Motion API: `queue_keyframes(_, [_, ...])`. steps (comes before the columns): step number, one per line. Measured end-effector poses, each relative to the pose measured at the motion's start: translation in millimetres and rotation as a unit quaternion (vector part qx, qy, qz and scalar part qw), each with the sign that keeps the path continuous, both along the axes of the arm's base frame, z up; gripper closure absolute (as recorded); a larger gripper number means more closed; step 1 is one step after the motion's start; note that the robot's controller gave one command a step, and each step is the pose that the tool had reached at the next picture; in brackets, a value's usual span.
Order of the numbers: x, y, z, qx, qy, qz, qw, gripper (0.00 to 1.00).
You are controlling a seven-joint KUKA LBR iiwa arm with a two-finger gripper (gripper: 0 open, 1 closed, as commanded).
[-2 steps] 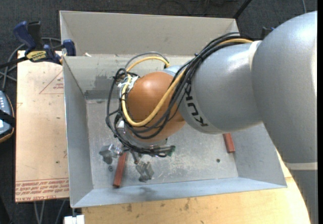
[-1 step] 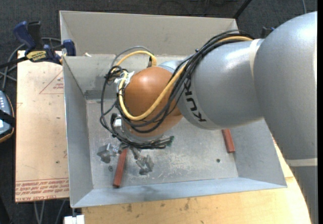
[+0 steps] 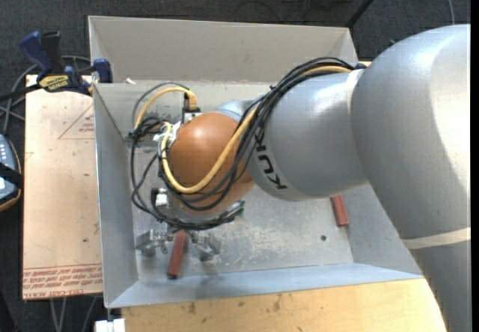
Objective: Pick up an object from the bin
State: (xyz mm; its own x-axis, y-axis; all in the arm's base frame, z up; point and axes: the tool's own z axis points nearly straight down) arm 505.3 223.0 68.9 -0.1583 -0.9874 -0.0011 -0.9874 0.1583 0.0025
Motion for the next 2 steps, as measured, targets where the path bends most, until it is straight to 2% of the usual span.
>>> queue_keyframes(1, [-0.1,0.9,-0.1,0.001,-0.0007,-0.002,1.0,0.0])
queue_keyframes(2, [0.4,1.1,0.4,0.001,-0.0013,-0.002,1.0,1.0])
